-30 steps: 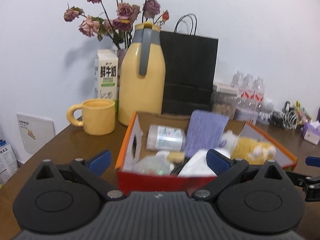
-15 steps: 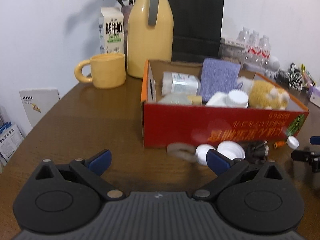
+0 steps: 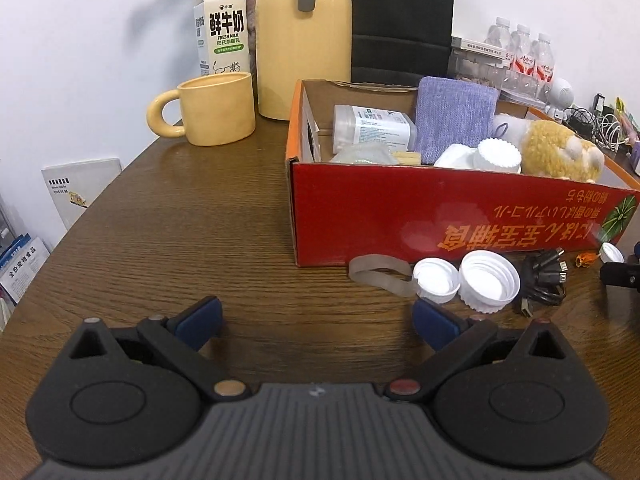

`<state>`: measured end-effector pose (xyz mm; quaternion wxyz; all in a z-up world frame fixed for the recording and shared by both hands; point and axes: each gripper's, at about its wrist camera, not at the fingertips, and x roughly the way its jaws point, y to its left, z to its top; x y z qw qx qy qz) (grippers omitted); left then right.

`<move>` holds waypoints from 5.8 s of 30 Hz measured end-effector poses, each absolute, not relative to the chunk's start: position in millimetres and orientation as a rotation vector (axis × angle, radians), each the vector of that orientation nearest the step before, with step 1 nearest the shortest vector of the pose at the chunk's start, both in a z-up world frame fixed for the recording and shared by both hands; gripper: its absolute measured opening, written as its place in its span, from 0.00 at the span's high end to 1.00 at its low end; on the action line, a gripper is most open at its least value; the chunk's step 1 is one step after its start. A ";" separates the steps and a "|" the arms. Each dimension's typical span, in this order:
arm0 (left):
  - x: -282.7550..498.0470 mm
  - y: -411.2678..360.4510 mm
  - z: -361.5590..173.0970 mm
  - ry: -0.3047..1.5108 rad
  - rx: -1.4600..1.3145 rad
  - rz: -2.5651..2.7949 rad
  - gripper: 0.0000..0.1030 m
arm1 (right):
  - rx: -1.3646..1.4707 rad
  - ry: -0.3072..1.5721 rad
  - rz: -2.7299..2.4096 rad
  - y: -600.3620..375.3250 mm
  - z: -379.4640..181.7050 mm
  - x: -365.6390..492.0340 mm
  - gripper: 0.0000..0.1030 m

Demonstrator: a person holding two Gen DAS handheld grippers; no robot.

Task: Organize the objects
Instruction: 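Grasp another small white cap with the right tool, then grasp the beige strap with the left tool while the right tool holds the cap, then carry the beige strap and white cap into the box and open both tools, then withdraw both tools from the box toward the remaining caps, then move both tools toward the white caps and black cable beside the box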

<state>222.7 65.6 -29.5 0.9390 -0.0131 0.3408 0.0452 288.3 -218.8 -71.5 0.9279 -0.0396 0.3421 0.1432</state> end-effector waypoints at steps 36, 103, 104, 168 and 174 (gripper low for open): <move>242.0 53.0 -20.8 0.648 -0.113 0.131 0.50 | -0.056 0.535 0.317 -214.1 -57.4 261.1 0.73; 293.5 24.5 47.2 0.297 -0.125 0.089 0.00 | 0.006 0.315 0.265 -167.8 -11.2 339.9 0.00; 294.0 24.7 46.8 0.302 -0.126 0.093 0.00 | -0.001 0.312 0.267 -166.8 -11.1 338.3 0.00; 206.5 46.1 -11.0 0.542 -0.102 0.055 0.00 | -0.137 0.603 0.299 -164.9 -64.4 264.8 0.29; 206.7 45.8 -10.5 0.543 -0.102 0.056 0.00 | -0.128 0.627 0.308 -162.7 -66.1 269.7 0.35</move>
